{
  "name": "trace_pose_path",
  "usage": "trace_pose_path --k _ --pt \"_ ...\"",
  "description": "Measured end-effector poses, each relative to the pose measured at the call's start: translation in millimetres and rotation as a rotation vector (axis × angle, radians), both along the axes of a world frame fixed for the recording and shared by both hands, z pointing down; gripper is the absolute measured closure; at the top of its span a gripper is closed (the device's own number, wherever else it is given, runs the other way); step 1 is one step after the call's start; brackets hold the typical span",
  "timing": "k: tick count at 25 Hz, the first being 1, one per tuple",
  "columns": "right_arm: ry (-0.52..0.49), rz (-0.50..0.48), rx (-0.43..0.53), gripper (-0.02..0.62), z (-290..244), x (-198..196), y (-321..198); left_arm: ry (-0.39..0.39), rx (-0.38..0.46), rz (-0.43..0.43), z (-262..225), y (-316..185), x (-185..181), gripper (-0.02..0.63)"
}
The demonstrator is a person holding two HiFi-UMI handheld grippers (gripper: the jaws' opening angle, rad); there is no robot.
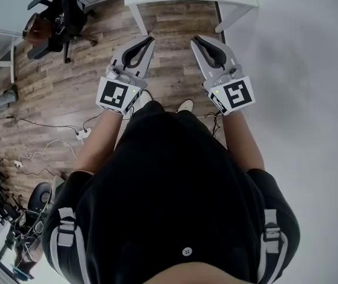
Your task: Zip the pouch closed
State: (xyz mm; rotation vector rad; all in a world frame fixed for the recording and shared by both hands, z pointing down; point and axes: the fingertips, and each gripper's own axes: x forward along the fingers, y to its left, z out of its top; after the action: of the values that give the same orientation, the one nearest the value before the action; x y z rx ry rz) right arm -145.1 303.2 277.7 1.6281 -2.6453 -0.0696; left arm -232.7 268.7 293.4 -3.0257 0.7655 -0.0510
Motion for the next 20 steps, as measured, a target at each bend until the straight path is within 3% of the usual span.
trace_pose_path --k 3,13,20 --pt "-0.001 -0.006 0.0 0.51 0 2 2 -0.01 -0.005 -0.017 7 1 -1 0.585" --pt "-0.015 -0.016 -0.002 0.322 -2 28 11 0.009 0.012 -0.075 -6 9 19 0.351" --pt "-0.034 -0.044 0.0 0.266 2 59 24 0.003 0.027 -0.103 -3 29 49 0.313"
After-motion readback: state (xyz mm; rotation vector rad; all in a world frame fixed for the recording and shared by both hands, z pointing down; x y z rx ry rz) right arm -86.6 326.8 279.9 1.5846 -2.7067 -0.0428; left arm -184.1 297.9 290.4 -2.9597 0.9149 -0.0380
